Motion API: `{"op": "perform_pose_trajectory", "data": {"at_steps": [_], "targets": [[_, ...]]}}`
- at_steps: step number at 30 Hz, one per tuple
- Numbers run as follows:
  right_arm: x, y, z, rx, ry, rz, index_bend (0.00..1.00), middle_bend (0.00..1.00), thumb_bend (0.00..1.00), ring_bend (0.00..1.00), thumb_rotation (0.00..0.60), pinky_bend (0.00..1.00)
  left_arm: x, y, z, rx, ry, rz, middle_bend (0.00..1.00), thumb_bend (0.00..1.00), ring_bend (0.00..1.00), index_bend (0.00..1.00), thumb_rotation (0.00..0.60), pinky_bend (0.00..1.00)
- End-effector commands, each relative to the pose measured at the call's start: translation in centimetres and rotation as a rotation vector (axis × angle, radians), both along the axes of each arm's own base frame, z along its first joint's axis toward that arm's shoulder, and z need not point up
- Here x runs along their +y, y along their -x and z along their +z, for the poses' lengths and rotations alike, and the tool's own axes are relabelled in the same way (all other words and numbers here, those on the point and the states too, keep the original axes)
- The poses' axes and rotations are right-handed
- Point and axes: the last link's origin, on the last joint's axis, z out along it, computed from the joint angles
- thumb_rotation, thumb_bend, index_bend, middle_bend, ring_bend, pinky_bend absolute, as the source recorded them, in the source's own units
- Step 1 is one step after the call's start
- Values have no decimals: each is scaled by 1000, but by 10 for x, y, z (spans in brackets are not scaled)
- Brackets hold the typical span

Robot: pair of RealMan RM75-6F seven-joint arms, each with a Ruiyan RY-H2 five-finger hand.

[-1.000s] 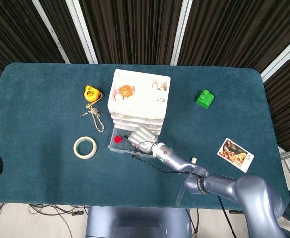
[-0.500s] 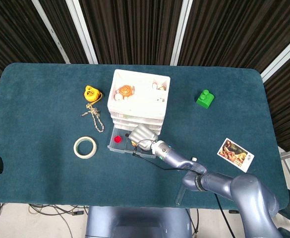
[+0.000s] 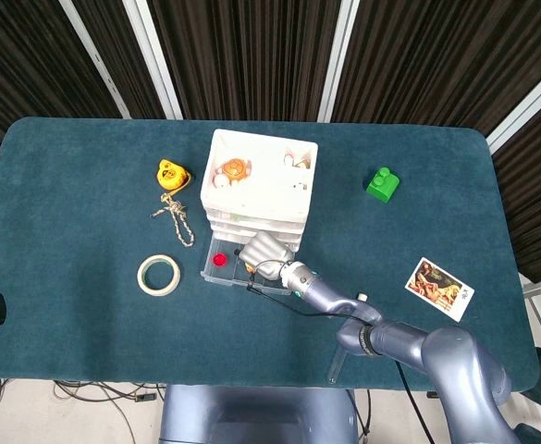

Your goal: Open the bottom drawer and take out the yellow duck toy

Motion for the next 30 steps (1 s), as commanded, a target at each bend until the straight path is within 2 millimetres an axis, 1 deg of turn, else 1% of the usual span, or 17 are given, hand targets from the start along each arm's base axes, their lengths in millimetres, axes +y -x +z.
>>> {"op": "perform_pose_trajectory", "data": {"at_steps": [1,12,21,25,30], "targets": [[0,-1,-1,-6,6,2,369,1000,322,1000,600,1000,0,0,0,-1,-1,-1,0,582,0,43,600,0],[-2,0,-3,2,22,2,427,1000,331,1000,600,1000,0,0,0,0,0,-4,0,582,0,43,600,0],[1,0,-5,3,16,5,439,1000,332,1000,600,1000,0,0,0,-1,-2,-2,0,582,0,43,600,0],[1,0,-6,0,16,6,445,1000,348,1000,600,1000,0,0,0,-3,0,-3,0,582,0,43,600,0],[2,0,-7,4,22,12,466,1000,351,1000,600,1000,0,0,0,-5,1,-1,0,582,0,44,600,0]]}}
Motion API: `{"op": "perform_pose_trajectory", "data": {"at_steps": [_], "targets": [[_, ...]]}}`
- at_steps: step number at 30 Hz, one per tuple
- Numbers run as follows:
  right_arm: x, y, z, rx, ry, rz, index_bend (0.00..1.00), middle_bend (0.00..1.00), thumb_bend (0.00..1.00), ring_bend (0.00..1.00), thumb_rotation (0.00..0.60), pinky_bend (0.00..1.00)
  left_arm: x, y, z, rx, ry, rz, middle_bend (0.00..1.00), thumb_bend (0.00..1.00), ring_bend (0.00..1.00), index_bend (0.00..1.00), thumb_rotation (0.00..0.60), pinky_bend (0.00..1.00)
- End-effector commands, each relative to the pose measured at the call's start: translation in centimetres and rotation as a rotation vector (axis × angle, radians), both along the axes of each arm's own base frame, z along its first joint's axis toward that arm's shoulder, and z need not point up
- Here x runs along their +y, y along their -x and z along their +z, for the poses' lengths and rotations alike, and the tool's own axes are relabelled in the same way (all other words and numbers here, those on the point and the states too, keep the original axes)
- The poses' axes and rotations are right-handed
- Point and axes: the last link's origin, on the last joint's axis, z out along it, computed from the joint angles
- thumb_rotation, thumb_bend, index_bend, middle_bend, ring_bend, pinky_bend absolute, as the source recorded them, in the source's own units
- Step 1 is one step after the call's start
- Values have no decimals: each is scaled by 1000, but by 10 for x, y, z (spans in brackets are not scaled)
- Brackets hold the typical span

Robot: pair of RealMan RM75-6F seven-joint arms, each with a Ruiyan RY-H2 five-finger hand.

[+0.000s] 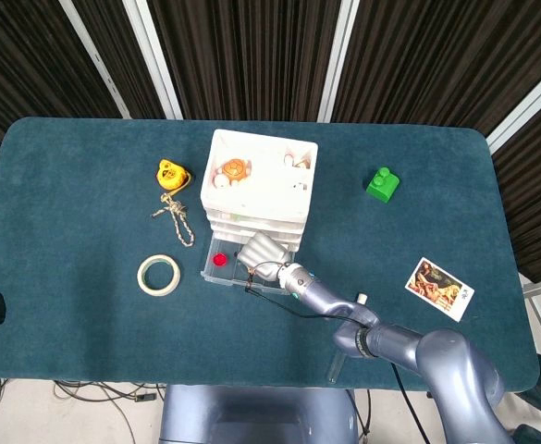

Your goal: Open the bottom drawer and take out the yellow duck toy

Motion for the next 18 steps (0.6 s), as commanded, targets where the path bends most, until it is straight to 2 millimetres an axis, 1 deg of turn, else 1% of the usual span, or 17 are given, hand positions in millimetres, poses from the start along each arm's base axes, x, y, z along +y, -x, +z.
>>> {"op": "perform_pose_trajectory", "data": {"at_steps": [1,9,18], "targets": [[1,0,-1,2,1,4,471,1000,352,1000,600,1000,0,0,0,-1,2,1,0,582,0,43,600,0],[2,-1,-1,-10,7,6,483,1000,353,1000,600,1000,0,0,0,-4,1,2,0,582,0,43,600,0],[0,-4,9,-53,20,1,491,1000,353,1000,600,1000,0,0,0,-6,1,2,0,582,0,43,600,0]]}}
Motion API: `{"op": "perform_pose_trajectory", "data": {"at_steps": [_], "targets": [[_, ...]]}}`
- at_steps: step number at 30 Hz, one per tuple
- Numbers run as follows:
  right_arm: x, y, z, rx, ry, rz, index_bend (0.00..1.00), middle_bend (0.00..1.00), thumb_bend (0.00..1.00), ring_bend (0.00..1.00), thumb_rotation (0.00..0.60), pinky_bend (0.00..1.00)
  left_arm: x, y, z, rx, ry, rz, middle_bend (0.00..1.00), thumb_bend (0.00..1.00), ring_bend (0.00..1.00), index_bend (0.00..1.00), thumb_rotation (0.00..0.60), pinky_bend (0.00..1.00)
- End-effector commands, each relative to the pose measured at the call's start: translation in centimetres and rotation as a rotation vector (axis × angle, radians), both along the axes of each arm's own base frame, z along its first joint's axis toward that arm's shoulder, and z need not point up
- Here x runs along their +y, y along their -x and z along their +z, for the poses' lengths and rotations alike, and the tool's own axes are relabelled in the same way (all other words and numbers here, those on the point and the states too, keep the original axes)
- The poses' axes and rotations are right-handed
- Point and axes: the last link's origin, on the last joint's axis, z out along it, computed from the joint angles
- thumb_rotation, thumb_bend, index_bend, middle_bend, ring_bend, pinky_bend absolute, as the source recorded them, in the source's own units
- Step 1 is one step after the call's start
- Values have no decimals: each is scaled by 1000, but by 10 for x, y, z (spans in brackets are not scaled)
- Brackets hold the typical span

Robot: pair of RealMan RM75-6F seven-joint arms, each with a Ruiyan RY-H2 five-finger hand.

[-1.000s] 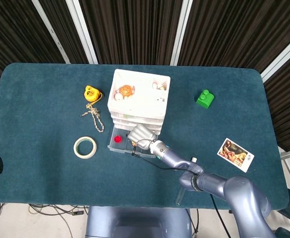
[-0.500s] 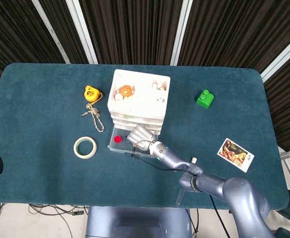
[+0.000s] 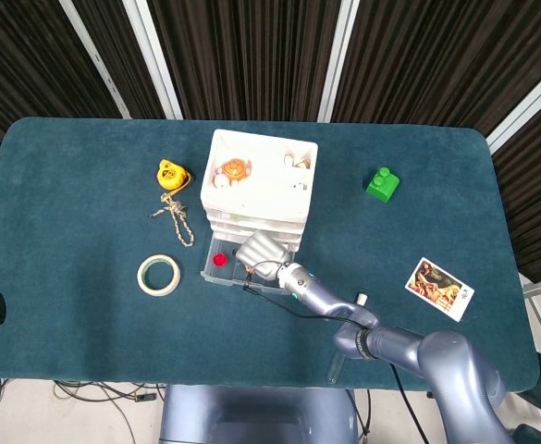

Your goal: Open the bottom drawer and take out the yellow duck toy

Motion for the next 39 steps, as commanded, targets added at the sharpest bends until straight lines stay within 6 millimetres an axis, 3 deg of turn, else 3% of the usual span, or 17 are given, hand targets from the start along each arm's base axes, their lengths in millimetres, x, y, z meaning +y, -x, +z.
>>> {"op": "perform_pose_trajectory", "data": {"at_steps": [1,6,12,19,23,30,39], "targets": [[0,-1,6,-18,4,-2,492,1000,353,1000,600,1000,0,0,0,0,-1,1,0,582,0,43,600,0],[4,3,23,-43,6,8,494,1000,353,1000,600,1000,0,0,0,0,-4,1,0,582,0,43,600,0],[10,14,57,-82,24,-1,497,1000,353,1000,600,1000,0,0,0,3,-2,0,0,582,0,43,600,0],[20,41,101,-74,67,-15,505,1000,353,1000,600,1000,-1,0,0,5,-3,4,0,582,0,43,600,0],[26,62,117,-50,77,-49,507,1000,353,1000,600,1000,-1,0,0,5,-4,3,0,582,0,43,600,0],[34,98,114,13,65,-118,507,1000,353,1000,600,1000,-1,-1,-1,6,-3,1,0,582,0,43,600,0],[35,116,84,75,53,-135,508,1000,353,1000,600,1000,-2,-1,0,5,-4,1,0,582,0,43,600,0]]}}
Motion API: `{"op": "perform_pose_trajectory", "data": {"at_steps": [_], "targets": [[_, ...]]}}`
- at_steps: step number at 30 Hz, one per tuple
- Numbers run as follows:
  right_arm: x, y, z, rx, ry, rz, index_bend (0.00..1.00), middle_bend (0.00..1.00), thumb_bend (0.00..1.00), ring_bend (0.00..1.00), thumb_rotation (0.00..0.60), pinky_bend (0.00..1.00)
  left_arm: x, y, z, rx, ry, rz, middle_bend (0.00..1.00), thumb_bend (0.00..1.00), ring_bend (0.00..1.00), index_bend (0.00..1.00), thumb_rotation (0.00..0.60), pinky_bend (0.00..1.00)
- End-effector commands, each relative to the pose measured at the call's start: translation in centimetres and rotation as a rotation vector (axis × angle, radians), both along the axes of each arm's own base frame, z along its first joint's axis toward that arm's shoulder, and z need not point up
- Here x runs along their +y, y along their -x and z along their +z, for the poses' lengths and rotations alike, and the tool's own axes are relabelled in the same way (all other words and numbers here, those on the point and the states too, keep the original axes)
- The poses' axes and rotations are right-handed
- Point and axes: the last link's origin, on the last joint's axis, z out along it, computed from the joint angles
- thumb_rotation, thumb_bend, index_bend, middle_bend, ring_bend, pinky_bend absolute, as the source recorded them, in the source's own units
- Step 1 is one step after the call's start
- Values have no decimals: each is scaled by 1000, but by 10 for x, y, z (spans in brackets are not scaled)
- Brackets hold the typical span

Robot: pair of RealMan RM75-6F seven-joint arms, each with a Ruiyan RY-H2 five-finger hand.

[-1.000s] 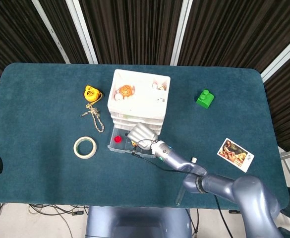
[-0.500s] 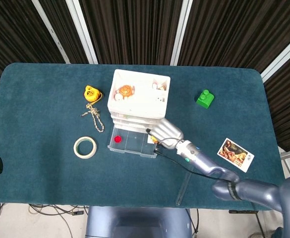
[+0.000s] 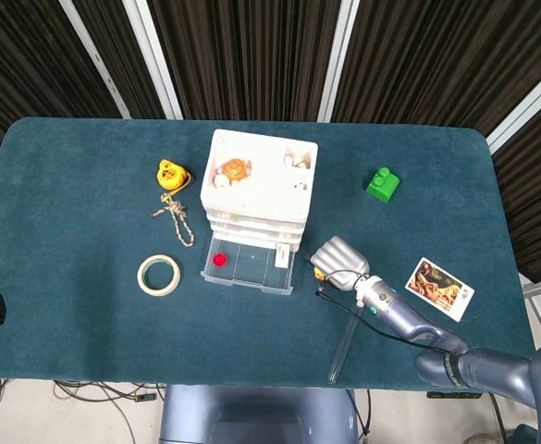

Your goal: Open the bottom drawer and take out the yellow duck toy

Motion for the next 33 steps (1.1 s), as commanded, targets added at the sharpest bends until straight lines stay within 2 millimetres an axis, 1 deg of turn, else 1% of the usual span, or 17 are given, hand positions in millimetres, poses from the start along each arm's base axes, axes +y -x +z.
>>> {"op": "perform_pose_trajectory", "data": {"at_steps": [1,4,8,9,11,13,16,19,22,26,28,30,31,32,33], "targets": [[0,6,-13,24,-8,-12,508,1000,352,1000,600,1000,0,0,0,-2,0,1,0,582,0,43,600,0],[-3,8,-20,36,-12,-22,507,1000,353,1000,600,1000,0,1,1,-2,-2,3,0,582,0,43,600,0],[-5,9,-23,41,-1,-22,506,1000,349,1000,600,1000,0,1,2,-3,-4,1,0,582,0,43,600,0],[-6,9,-23,43,-1,-25,491,1000,341,1000,600,1000,0,1,1,-3,-3,1,0,582,0,43,600,0],[-6,11,-23,56,-4,-30,431,1000,323,1000,600,1000,0,1,1,-3,-2,1,0,582,0,43,600,0],[-6,12,-23,73,-12,-39,341,1000,306,1000,600,1000,0,1,1,-2,-3,-1,0,582,0,43,600,0],[-4,13,-21,89,-21,-52,266,1000,285,1000,600,1000,0,1,1,-1,-3,-1,0,582,0,43,600,0],[-4,11,-10,96,0,-49,227,1000,271,1000,600,1000,0,1,1,0,-2,-4,0,582,0,43,600,0],[-2,10,0,100,19,-52,212,1000,268,1000,600,1000,0,1,1,2,-2,-6,0,582,0,43,600,0],[4,11,18,104,53,-55,208,1000,269,1000,600,1000,0,0,1,4,-5,-6,0,582,0,43,600,0],[7,15,31,98,78,-76,233,1000,268,993,600,1000,0,0,1,6,-7,-8,0,582,0,43,600,0],[11,23,45,95,95,-132,243,977,267,952,600,1000,0,0,1,9,-8,-12,0,582,0,43,600,0],[13,27,54,98,97,-171,226,930,266,894,600,998,0,0,1,11,-8,-13,0,582,0,43,600,0],[16,32,62,101,99,-213,214,892,265,859,600,991,0,-1,0,12,-8,-16,0,582,0,43,600,0],[19,38,74,94,112,-268,203,828,259,807,600,964,0,-1,0,13,-9,-20,0,582,0,43,600,0]]}}
